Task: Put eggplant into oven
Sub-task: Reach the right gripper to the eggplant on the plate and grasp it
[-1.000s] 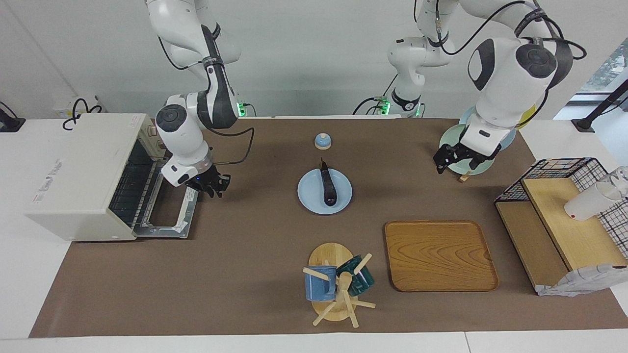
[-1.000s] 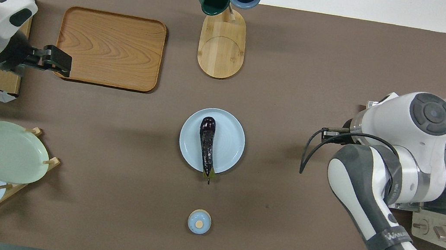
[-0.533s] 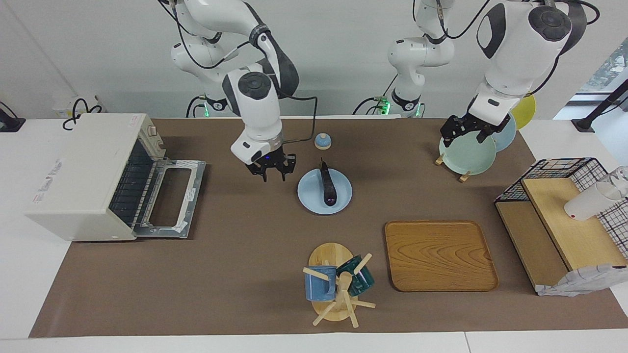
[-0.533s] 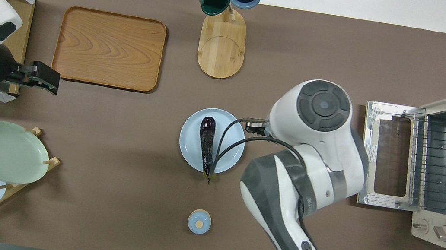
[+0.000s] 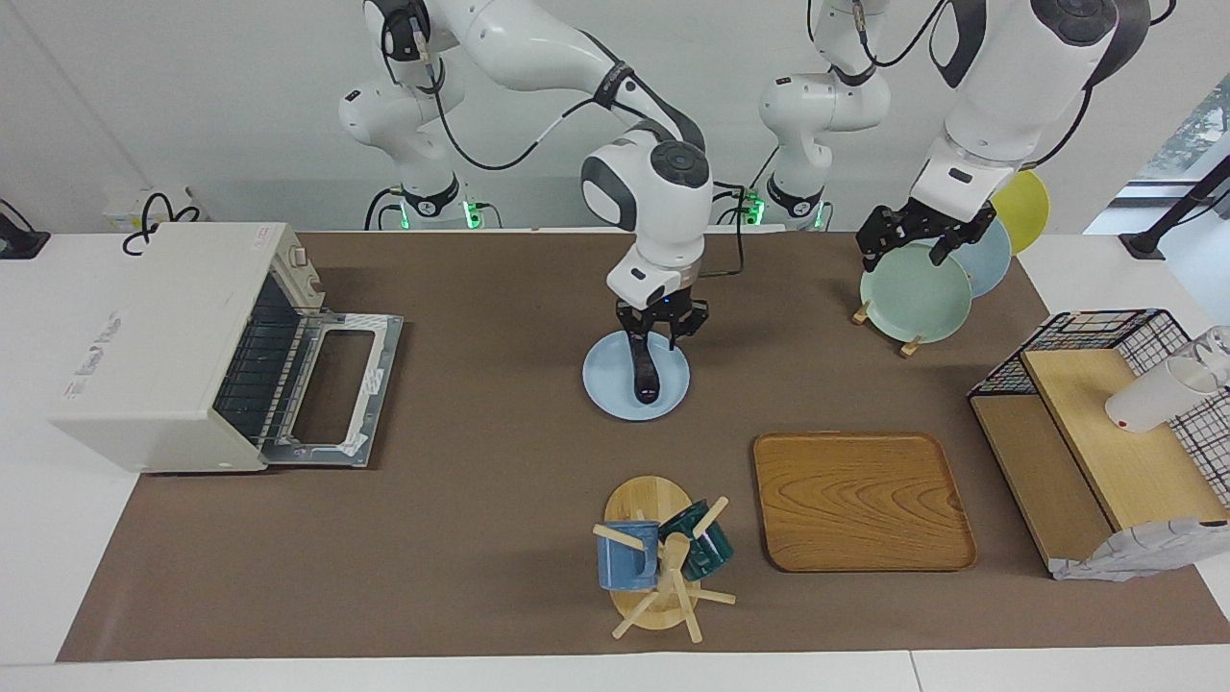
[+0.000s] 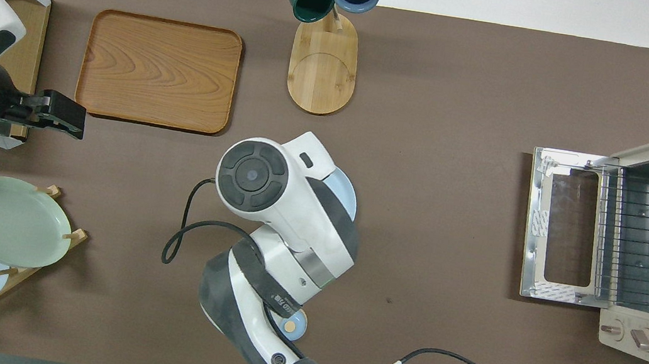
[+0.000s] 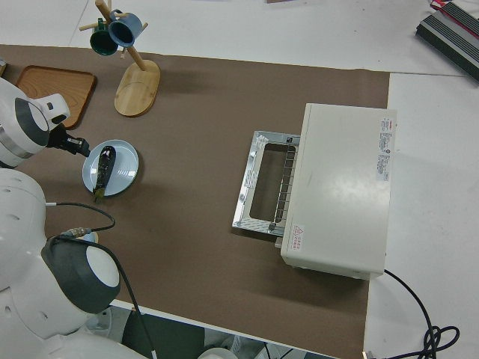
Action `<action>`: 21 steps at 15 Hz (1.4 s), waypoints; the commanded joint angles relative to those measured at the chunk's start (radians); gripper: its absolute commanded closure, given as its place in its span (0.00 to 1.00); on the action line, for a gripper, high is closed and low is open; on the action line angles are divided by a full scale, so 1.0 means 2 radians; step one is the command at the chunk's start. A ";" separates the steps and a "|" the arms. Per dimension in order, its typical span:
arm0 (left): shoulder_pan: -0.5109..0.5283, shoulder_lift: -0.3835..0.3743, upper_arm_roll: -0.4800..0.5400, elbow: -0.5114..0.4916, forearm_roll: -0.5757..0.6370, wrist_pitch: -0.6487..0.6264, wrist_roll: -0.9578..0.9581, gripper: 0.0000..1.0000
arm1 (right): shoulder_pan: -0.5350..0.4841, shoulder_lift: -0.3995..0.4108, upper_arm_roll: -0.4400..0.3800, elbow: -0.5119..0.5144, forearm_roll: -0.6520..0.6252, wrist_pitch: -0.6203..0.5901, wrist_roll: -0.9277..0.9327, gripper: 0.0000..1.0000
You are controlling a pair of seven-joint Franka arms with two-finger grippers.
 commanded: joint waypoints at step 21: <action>0.011 0.015 -0.004 0.026 0.004 -0.039 0.038 0.00 | 0.028 -0.026 -0.002 -0.166 -0.023 0.184 -0.034 1.00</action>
